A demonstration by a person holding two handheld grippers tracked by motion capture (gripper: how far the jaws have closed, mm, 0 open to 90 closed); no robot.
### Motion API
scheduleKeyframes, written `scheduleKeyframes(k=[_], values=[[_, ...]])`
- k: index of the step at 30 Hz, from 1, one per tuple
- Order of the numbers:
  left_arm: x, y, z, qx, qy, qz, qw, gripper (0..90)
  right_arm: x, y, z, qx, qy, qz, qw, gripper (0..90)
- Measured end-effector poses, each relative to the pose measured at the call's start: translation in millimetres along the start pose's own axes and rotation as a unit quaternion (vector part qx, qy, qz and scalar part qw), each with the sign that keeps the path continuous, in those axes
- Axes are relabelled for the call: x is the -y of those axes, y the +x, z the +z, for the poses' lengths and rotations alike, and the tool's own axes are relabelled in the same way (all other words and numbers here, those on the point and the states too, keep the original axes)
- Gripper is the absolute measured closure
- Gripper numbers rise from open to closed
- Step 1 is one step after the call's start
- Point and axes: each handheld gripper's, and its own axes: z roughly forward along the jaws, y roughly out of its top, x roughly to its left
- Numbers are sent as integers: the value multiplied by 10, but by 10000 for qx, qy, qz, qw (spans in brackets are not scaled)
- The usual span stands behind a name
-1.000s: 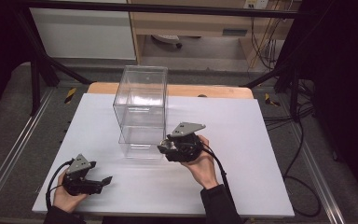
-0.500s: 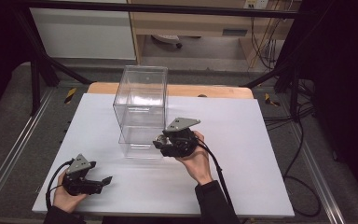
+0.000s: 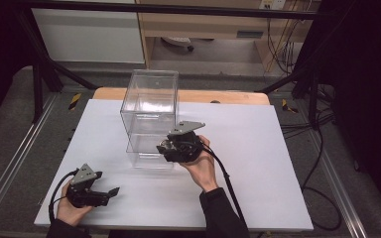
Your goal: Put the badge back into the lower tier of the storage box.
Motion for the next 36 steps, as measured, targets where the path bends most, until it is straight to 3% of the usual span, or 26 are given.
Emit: scheduleKeyframes(k=[15,36], values=[[0,-1,-2,9,-16,-16,10000,93,-96,14,186,32,-23,60,10000,483],[1,2,-3,12,-17,-16,10000,93,-37,1,449,84,100,205,9997,483]])
